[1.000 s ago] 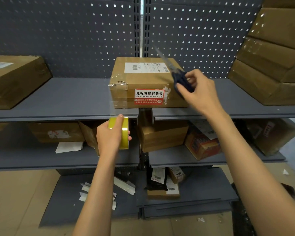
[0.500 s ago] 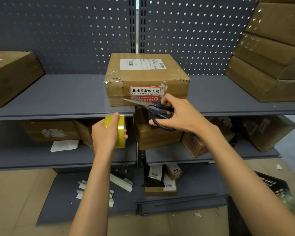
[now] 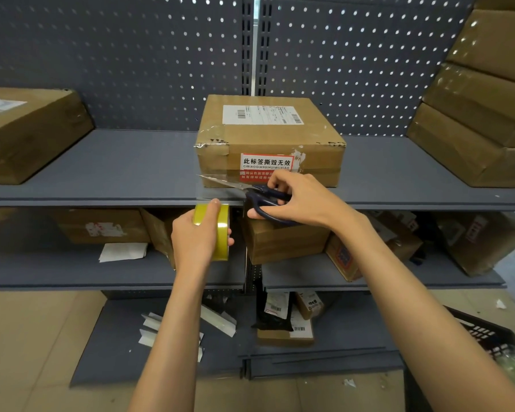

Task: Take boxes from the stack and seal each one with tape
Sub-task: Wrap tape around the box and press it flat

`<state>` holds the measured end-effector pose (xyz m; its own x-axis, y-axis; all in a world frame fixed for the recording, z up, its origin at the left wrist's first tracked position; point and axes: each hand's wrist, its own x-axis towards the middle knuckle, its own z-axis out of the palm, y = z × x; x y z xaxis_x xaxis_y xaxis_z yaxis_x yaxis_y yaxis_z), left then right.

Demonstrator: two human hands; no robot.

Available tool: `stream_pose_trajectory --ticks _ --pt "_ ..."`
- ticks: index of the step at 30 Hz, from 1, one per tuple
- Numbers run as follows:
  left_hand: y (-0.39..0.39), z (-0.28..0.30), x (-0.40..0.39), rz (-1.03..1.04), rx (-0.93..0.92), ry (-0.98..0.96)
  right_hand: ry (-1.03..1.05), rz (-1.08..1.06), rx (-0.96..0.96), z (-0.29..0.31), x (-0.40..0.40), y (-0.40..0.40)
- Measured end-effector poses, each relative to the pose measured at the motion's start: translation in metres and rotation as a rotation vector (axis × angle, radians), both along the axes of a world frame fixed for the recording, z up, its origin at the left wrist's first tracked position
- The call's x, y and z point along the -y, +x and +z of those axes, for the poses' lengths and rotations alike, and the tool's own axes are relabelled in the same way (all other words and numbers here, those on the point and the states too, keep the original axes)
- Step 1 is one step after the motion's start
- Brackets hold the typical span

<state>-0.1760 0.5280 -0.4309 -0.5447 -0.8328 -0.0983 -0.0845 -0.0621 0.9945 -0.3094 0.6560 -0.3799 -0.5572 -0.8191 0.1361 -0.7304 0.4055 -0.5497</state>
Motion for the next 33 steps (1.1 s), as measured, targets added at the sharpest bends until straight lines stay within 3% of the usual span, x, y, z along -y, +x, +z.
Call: stream_pose_trajectory --ticks 15,33 --pt "0.003 0.001 -0.006 0.059 -0.127 -0.206 -0.025 0.028 0.037 -0.002 0.008 -0.013" --pt "-0.003 -0.004 -0.005 0.083 -0.167 -0.195 -0.014 0.073 0.010 0.004 0.009 -0.024"
